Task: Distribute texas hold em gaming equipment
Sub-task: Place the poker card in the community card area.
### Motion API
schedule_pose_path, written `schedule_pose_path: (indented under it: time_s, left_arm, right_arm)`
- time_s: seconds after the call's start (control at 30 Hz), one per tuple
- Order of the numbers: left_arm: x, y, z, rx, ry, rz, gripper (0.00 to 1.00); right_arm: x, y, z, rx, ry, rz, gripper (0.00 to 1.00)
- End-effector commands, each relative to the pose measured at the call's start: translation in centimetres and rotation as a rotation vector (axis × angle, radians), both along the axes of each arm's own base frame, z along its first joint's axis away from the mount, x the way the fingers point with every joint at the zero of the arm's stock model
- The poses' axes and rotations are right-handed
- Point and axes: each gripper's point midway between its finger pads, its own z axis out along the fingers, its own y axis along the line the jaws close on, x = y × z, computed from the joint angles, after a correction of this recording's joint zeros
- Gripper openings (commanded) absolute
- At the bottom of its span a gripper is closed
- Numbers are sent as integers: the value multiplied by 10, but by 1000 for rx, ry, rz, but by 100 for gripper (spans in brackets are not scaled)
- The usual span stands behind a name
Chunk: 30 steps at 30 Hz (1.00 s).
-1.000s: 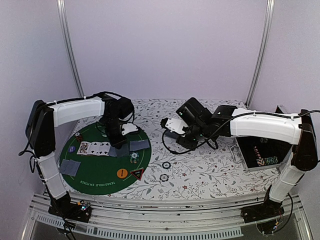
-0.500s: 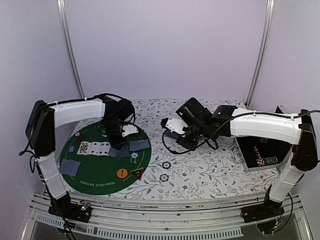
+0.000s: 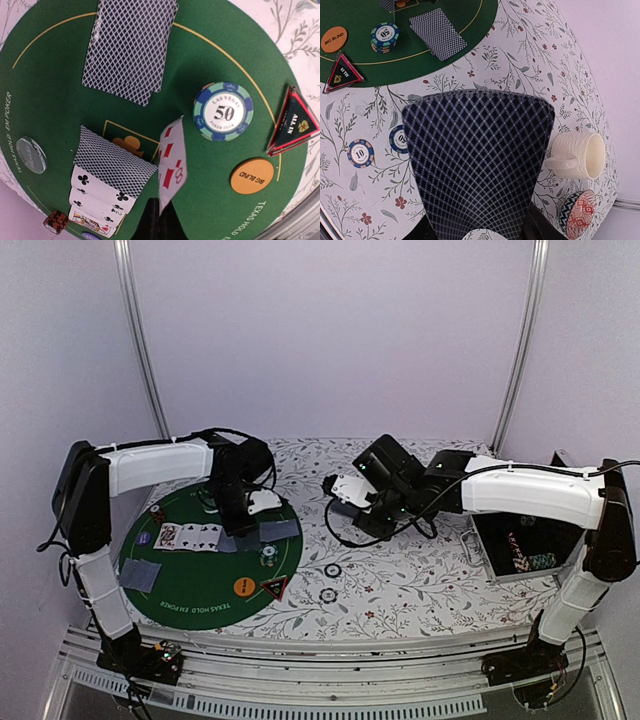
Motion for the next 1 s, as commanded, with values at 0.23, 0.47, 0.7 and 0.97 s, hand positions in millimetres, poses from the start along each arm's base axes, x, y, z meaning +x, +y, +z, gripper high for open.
schedule_pose_path:
  time_s: [0.23, 0.47, 0.7, 0.97]
  left_arm:
    - [-1, -13, -7, -21, 14, -67, 0]
    - [2, -11, -12, 18, -5, -77, 0]
    - [10, -1, -15, 93, -50, -81, 8]
    - [25, 2, -14, 151, -131, -88, 11]
  right_arm:
    - [1, -3, 16, 44, -20, -20, 46]
    - [1, -2, 16, 43, -19, -21, 47]
    - [1, -1, 15, 42, -16, -21, 47]
    - [1, -2, 14, 37, -13, -23, 47]
